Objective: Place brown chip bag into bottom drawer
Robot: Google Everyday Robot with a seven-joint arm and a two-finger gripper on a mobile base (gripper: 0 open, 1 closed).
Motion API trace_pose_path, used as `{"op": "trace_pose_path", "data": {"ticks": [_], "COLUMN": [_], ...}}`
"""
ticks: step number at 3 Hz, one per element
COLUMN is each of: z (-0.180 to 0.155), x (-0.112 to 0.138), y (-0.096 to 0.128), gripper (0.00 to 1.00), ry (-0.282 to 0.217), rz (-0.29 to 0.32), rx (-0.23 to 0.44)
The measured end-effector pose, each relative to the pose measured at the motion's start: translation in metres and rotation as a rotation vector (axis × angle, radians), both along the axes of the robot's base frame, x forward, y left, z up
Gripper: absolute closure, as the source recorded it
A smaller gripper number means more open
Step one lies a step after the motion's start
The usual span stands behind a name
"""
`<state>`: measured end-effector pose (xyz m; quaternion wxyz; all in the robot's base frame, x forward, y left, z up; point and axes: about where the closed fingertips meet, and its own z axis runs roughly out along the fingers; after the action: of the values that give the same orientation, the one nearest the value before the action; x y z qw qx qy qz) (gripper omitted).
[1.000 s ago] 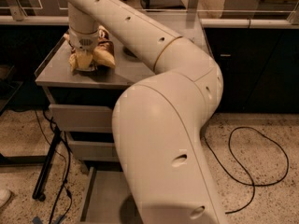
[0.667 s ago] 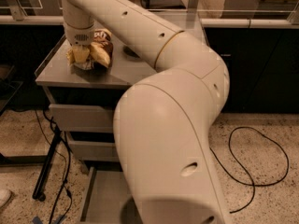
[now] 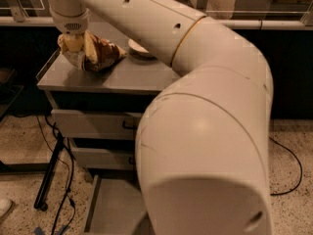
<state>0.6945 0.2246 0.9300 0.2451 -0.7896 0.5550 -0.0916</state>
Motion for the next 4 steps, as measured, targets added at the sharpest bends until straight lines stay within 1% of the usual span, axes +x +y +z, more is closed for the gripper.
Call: {"op": "trace_pose_path", "data": {"ticks": [1, 2, 3, 4], "z": [0.023, 0.021, 0.017, 0.011], "x": [-0.010, -0.015, -0.037, -0.070], "y": [0.001, 0.000, -0.007, -0.015], "gripper": [1.00, 1.00, 1.00, 1.00], "ry": [-0.067, -0.067, -0.059, -0.040], "rz": [0.014, 0.017, 0.001, -0.037], "rx": [0.013, 0.007, 0.010, 0.003]}}
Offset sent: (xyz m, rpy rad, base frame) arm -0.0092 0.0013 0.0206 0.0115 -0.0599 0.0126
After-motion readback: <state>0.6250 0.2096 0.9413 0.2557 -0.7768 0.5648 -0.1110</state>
